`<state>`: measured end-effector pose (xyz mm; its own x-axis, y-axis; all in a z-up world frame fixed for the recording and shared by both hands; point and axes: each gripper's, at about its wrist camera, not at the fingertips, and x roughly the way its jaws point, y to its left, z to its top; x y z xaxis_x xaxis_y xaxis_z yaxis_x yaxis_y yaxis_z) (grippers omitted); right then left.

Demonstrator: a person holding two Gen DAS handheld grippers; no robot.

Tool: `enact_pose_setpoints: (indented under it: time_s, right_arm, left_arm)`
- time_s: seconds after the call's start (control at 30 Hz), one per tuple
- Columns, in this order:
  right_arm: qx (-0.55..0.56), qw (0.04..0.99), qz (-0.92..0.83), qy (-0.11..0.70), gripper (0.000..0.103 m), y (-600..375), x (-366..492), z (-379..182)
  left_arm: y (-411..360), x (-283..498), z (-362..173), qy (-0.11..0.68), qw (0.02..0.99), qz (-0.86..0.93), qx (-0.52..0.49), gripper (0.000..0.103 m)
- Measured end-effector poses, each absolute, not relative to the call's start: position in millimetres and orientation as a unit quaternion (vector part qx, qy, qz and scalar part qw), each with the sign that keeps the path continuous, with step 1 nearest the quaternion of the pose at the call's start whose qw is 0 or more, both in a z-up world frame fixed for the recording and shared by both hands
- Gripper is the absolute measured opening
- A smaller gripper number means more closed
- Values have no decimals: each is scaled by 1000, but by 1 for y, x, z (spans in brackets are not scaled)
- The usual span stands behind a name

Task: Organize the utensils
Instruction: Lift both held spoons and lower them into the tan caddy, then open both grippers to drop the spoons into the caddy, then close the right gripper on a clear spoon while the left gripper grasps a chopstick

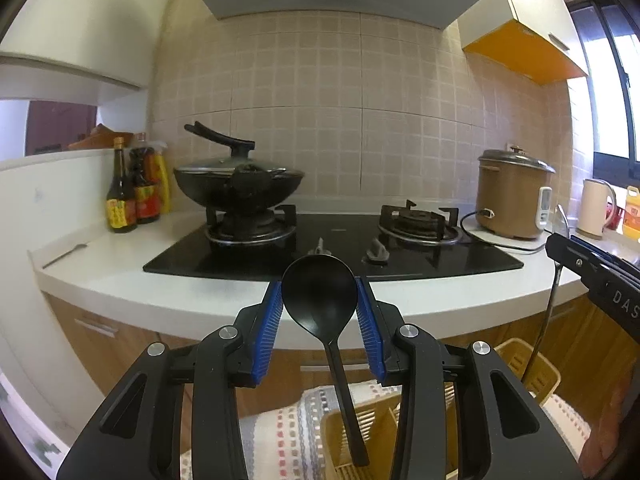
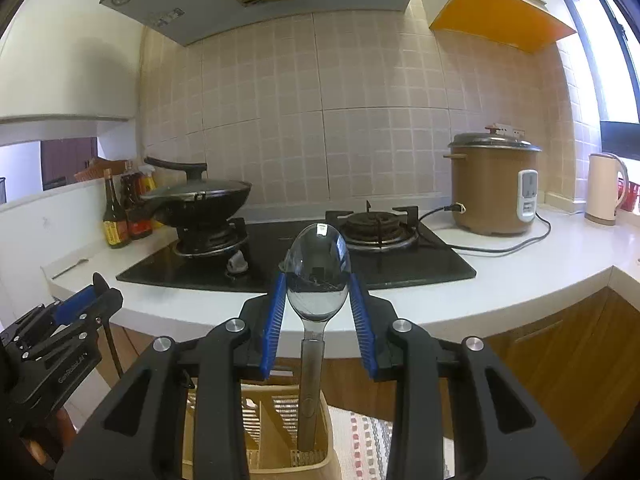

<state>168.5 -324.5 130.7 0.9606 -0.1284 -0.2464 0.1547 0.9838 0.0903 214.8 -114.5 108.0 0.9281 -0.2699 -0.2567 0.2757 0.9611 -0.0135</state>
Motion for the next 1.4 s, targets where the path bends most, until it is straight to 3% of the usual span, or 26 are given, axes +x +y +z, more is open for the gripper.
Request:
enact_pose_setpoints:
  time_s: [0.27,0.3,0.33,0.4,0.67,0.83,1.03,1.33,1.4]
  right_arm:
    - [41,988,-65,133,33,-313,153,119]
    - [41,988,-60,136,33,-313,148,120]
    - [42,988,-59,137,33,-313,145,122]
    - [46,987,-53,141,50,-313,134,125]
    - [53,982,-31,178,51,-303,93,130]
    - [60,965,-5,257,51,-287,76,113]
    - [78,906,52,413,51,-260,80,62]
    - [97,835,99,533,48,-237,77,2]
    - [99,815,106,561,40,-231,81,-13]
  left_arm:
    - [-101,215,90,166,973,-163,-14,37]
    - [-99,212,91,170,970,-171,-12,38]
    - [-98,209,92,174,968,-178,-10,46]
    - [-95,200,95,175,968,-182,-9,52]
    - [-75,165,98,240,950,-200,-6,52]
    - [-58,152,76,339,915,-220,-12,52]
    - [-55,155,24,474,844,-249,-32,50]
    - [-51,157,-19,525,825,-209,2,48]
    - [-50,162,-31,542,816,-199,9,38]
